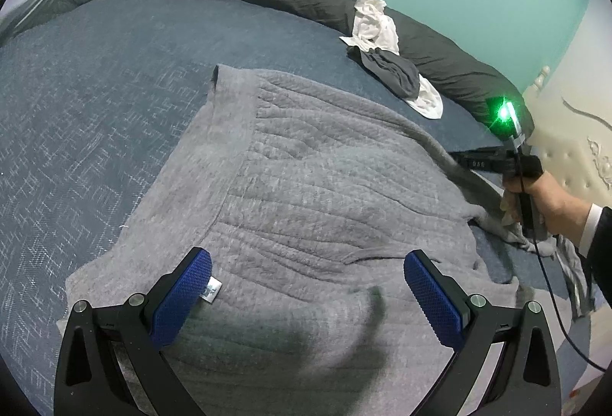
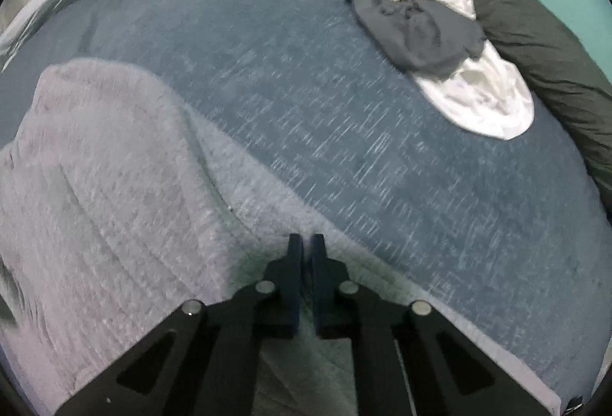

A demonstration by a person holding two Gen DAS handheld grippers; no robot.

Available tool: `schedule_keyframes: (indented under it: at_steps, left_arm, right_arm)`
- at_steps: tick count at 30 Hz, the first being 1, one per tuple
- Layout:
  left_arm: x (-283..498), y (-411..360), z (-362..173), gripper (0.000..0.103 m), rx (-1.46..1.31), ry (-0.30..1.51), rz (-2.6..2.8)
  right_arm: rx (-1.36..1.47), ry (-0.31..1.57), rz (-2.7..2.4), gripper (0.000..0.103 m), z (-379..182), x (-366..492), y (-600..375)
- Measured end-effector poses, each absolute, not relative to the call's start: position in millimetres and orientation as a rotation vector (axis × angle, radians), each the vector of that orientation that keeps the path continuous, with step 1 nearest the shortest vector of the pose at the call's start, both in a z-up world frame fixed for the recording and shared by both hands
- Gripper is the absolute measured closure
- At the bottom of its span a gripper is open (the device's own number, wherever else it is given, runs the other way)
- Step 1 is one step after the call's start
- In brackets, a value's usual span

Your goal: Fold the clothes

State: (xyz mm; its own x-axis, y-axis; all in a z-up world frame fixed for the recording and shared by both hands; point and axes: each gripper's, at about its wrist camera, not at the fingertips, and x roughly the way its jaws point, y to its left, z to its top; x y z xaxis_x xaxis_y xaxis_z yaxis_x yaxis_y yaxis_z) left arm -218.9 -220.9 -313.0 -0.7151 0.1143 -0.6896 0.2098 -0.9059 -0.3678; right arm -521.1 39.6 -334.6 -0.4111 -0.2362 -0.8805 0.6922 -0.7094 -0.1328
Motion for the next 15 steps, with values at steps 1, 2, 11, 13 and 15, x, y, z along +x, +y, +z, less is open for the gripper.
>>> schedule_keyframes:
  at_steps: [1, 2, 11, 13, 15]
  left_arm:
    - [-218.5, -221.5, -312.7, 0.0, 1.161, 0.667, -2.783]
    - [-218.2, -222.3, -312.5, 0.0, 1.158, 0.672, -2.782]
    - [-218.4, -226.0, -313.8, 0.0, 1.151, 0.68, -2.78]
    - [-218.7, -227.6, -314.9, 0.0, 1.156, 0.682, -2.778]
    - [-218.5, -229.5, -315.4, 0.0, 1.155, 0.686, -2.773]
  right_arm:
    - [1.208, 0.641, -2.168, 0.1, -328.8, -523.4, 41.6]
    - [1.199, 0.613, -2.204, 0.1, -322.7, -528.6, 44.6]
    - [1.244, 0.611, -2.331, 0.1, -317.4, -559.6, 27.4]
    - [1.308, 0.622, -2.312, 0.1, -329.4, -562.1, 25.3]
    - [1.361, 0.627, -2.297, 0.1, -338.9, -563.4, 25.8]
